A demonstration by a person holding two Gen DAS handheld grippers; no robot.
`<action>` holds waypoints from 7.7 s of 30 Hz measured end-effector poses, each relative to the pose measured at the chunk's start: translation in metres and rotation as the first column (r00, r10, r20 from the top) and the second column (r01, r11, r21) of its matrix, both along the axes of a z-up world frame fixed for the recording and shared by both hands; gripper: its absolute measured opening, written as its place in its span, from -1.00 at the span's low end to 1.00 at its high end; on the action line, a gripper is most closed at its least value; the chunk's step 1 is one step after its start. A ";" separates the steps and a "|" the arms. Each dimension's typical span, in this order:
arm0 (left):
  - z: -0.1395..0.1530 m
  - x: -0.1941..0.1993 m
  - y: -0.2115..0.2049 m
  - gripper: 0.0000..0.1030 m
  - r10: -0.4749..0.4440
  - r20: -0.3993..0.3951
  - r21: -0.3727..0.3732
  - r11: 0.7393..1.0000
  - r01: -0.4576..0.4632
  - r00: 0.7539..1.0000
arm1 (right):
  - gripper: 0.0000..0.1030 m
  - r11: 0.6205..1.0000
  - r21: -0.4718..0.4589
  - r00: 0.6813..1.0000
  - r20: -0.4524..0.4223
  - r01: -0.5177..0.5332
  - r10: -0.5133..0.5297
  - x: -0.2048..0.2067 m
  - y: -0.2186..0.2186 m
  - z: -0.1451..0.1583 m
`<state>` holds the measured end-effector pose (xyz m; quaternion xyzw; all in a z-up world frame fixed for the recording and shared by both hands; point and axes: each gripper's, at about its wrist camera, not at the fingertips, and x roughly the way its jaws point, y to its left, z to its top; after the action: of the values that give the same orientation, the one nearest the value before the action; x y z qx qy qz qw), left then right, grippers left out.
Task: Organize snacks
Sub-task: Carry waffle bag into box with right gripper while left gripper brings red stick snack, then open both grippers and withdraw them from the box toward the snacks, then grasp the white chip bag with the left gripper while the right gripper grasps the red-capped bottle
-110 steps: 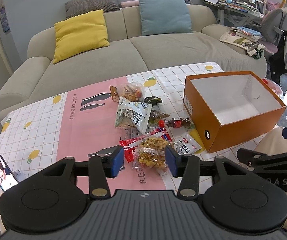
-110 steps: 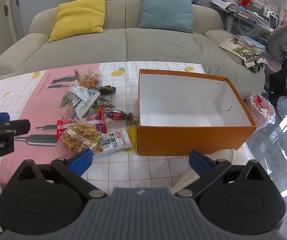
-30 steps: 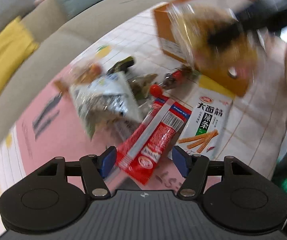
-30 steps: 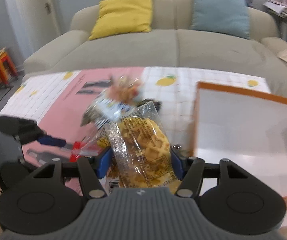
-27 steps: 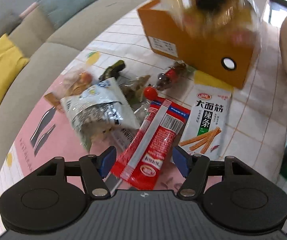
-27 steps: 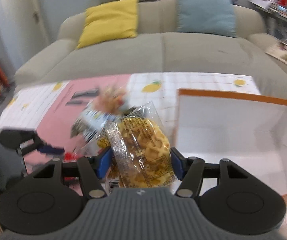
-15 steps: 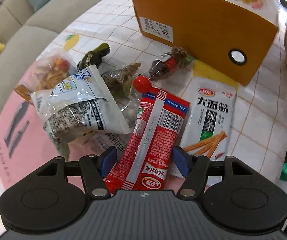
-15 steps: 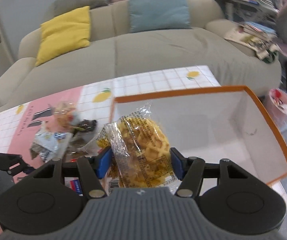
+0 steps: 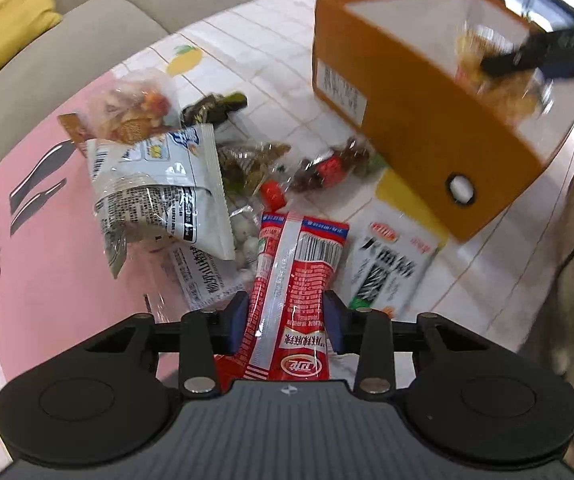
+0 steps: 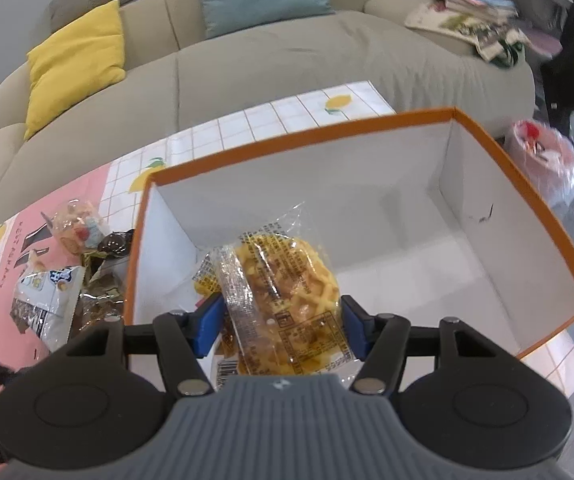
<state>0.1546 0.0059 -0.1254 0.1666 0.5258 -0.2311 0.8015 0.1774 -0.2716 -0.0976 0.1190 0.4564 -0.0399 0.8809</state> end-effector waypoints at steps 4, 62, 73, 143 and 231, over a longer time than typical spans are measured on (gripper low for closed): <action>0.030 -0.011 0.000 -0.17 0.068 0.008 -0.072 0.995 -0.068 0.998 | 0.17 0.999 0.034 1.000 -0.014 0.017 -0.017 0.004 -0.009 -0.006; 0.039 0.067 -0.186 0.13 0.179 -0.251 0.077 0.983 -0.164 0.951 | 0.29 0.925 0.293 0.891 -0.445 0.242 -0.092 0.061 -0.089 -0.072; 0.078 0.061 -0.142 0.13 0.226 -0.197 0.004 0.973 -0.230 0.954 | -0.01 0.934 0.317 0.902 -0.432 0.165 -0.012 0.069 -0.066 -0.090; 0.057 -0.069 0.193 0.73 -0.051 0.676 0.109 0.994 -0.031 0.735 | 0.40 0.946 -0.161 0.959 -0.072 -0.282 0.274 -0.047 0.197 0.018; 0.059 0.026 0.071 -0.03 0.310 0.121 -0.193 0.939 -0.284 0.943 | -0.41 0.935 0.060 0.920 0.210 -0.351 0.332 0.002 0.141 -0.023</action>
<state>0.1806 0.0770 -0.0667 0.0319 0.4615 -0.1387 0.8756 0.1791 -0.1304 -0.1209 0.0835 0.3823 0.1483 0.9082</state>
